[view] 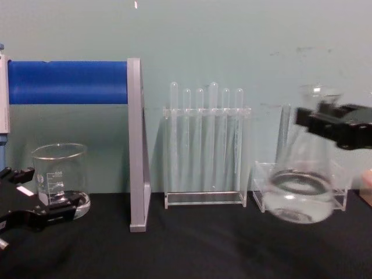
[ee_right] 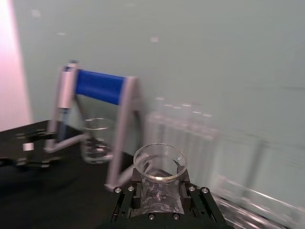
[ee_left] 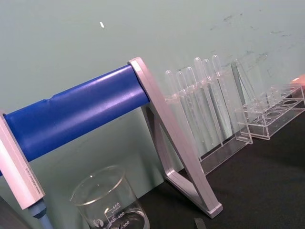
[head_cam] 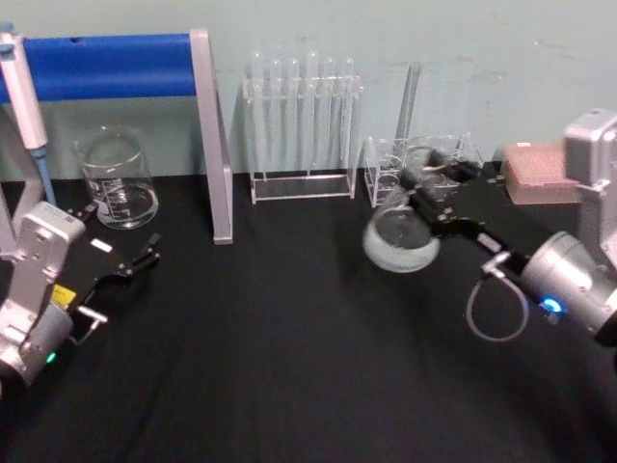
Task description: Grasp the erlenmeyer flask with one hand, shake it three times, then place it back.
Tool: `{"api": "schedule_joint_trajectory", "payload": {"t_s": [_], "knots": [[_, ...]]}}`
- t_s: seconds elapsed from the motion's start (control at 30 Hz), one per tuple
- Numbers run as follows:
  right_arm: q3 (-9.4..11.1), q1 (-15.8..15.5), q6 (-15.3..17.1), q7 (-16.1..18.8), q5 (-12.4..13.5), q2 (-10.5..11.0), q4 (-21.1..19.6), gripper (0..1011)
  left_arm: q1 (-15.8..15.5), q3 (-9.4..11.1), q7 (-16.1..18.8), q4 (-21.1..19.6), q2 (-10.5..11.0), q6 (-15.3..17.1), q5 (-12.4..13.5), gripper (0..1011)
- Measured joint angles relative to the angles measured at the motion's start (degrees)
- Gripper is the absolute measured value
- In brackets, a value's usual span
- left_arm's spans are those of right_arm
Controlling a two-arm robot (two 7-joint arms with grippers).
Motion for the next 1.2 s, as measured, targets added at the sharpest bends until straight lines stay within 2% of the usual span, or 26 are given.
{"api": "schedule_joint_trajectory", "payload": {"t_s": [0.07, 0.1, 0.3, 0.47, 0.6, 0.8, 0.93, 1.03, 1.2], "knots": [[-2.3, 1.6, -0.1, 3.4, 0.0, -0.3, 0.7, 448, 0.0, 0.0, 0.0, 0.0, 0.0, 0.0, 0.0, 1001], [-2.3, 1.6, -0.1, 3.4, 0.0, -0.3, 0.7, 448, 0.0, 0.0, 0.0, 0.0, 0.0, 0.0, 0.0, 1001], [-8.4, 4.9, -0.9, 11.2, 1.5, -0.7, 1.9, 448, 0.0, 0.0, 0.0, 0.0, 0.0, 0.0, 0.0, 1001], [-11.4, 6.5, -1.6, 15.2, 2.7, -0.8, 2.5, 448, 0.0, 0.0, 0.0, 0.0, 0.0, 0.0, 0.0, 1001], [-12.9, 7.3, -2.0, 16.7, 3.6, -0.6, 2.9, 448, 0.0, 0.0, 0.0, 0.0, 0.0, 0.0, 0.0, 1001], [-13.1, 7.6, -2.5, 16.1, 4.5, -0.2, 3.4, 448, 0.0, 0.0, 0.0, 0.0, 0.0, 0.0, 0.0, 1001], [-12.2, 7.5, -2.9, 14.0, 5.0, 0.1, 3.7, 448, 0.0, 0.0, 0.0, 0.0, 0.0, 0.0, 0.0, 1001], [-11.0, 7.0, -3.2, 11.7, 5.2, 0.5, 3.9, 448, 0.0, 0.0, 0.0, 0.0, 0.0, 0.0, 0.0, 1001], [-7.6, 5.3, -3.4, 6.7, 5.0, 1.1, 3.6, 448, 0.0, 0.0, 0.0, 0.0, 0.0, 0.0, 0.0, 1001]]}}
